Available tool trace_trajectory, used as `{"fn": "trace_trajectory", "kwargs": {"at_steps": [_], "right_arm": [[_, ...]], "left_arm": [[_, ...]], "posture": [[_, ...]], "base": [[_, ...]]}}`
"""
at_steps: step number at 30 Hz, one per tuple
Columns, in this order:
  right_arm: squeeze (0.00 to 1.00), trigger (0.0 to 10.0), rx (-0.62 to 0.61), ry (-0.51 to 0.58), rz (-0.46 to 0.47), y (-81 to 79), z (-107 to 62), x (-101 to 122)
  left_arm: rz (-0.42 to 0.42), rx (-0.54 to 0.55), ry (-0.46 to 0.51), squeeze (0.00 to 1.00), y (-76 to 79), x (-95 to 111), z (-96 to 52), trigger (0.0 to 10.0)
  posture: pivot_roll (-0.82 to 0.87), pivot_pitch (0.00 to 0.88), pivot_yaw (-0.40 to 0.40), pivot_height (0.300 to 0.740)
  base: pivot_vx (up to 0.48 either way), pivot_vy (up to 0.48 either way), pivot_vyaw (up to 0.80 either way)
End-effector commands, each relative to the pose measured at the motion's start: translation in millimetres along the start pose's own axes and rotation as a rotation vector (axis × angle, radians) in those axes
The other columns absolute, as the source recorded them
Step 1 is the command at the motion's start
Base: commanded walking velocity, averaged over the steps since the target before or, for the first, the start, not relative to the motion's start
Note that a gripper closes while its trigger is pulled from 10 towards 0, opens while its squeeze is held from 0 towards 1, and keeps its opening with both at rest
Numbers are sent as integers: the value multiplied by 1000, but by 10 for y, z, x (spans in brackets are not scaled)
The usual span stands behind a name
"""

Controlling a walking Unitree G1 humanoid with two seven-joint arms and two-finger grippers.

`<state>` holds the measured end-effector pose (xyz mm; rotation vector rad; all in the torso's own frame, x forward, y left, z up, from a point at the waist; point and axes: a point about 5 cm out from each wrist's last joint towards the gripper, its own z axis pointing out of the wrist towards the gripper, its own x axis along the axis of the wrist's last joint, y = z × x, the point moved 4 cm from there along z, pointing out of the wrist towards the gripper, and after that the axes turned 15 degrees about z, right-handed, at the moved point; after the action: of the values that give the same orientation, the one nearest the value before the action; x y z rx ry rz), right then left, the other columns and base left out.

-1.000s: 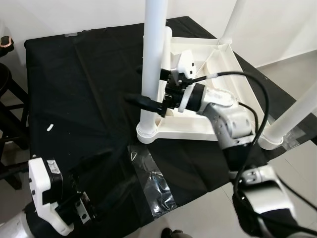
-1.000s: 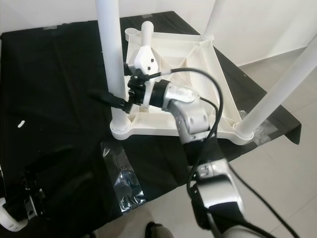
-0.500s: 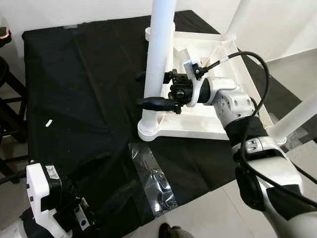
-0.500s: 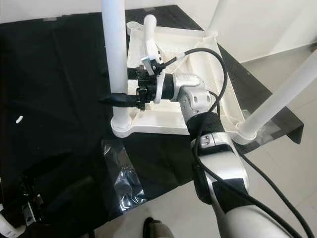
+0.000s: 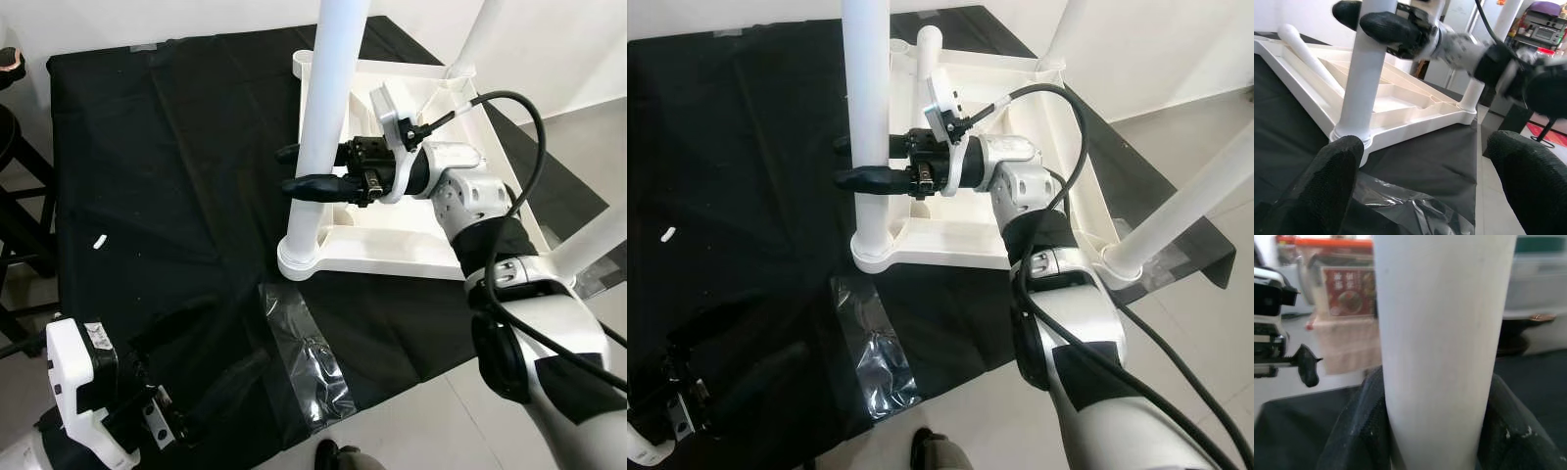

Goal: Building children table

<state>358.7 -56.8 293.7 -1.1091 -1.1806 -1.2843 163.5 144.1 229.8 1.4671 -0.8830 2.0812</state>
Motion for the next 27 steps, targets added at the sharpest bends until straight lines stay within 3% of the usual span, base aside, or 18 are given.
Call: {"fn": "trace_trajectory", "kwargs": {"at_steps": [1,2,3,4,5,6,10,12,14,15,16,17,18,22,23,27], "right_arm": [[0,0,-191,-57,72,69,-21,-374],[0,0,-318,-42,100,92,-25,-494],[0,0,-652,-29,116,167,-48,-754],[0,0,-652,-29,116,167,-48,-754],[0,0,-892,-21,114,186,-140,-894],[0,0,-1098,-32,177,-135,-208,-1207],[0,0,-1062,-41,208,-315,-92,-1290],[0,0,-1007,-2,202,-251,82,-1196],[0,0,-995,11,196,-218,134,-1147],[0,1020,-980,19,185,-178,173,-1094],[0,1020,-980,19,185,-178,173,-1094],[0,5961,-973,20,179,-159,192,-1065],[0,10000,-992,17,172,-140,184,-1026],[0,10000,-1012,29,160,-67,128,-876],[1000,10000,-996,52,171,-57,120,-811],[1000,10000,-790,117,170,-15,133,-517]], "left_arm": [[7,-9,-11,0,19,-1,-11,10000],[8,-8,-11,0,15,1,-14,10000],[8,-7,-10,0,6,6,-19,10000],[8,-7,-10,0,6,6,-19,10000],[8,-6,-10,0,-1,9,-22,10000],[10,-9,-8,0,-24,7,-16,10000],[12,-13,-4,0,-44,-2,0,10000],[15,-22,8,0,-53,-17,37,10000],[16,-25,13,0,-58,-22,51,10000],[23,-28,13,0,-65,-24,59,10000],[23,-28,13,0,-65,-24,59,10000],[28,-28,13,0,-70,-25,62,10000],[33,-26,14,0,-81,-22,62,10000],[48,-21,12,0,-102,-25,63,10000],[48,-20,12,0,-102,-25,64,10000],[51,-16,11,0,-103,-27,62,10000]], "posture": [[185,261,-127,740],[185,261,-127,740],[179,266,-115,740],[179,266,-115,740],[179,266,-115,740],[165,267,-105,740],[152,248,-98,740],[156,227,-103,740],[158,224,-103,740],[163,220,-105,740],[163,220,-105,740],[163,220,-105,740],[165,214,-106,740],[165,209,-108,740],[164,210,-111,740],[167,212,-116,740]], "base": [[0,0,0],[0,0,0],[0,0,0],[0,0,0],[0,0,0],[0,0,0],[0,0,0],[0,0,0],[0,0,0],[0,0,0],[0,0,0],[0,0,0],[0,0,0],[0,0,0],[0,0,0],[0,0,0]]}}
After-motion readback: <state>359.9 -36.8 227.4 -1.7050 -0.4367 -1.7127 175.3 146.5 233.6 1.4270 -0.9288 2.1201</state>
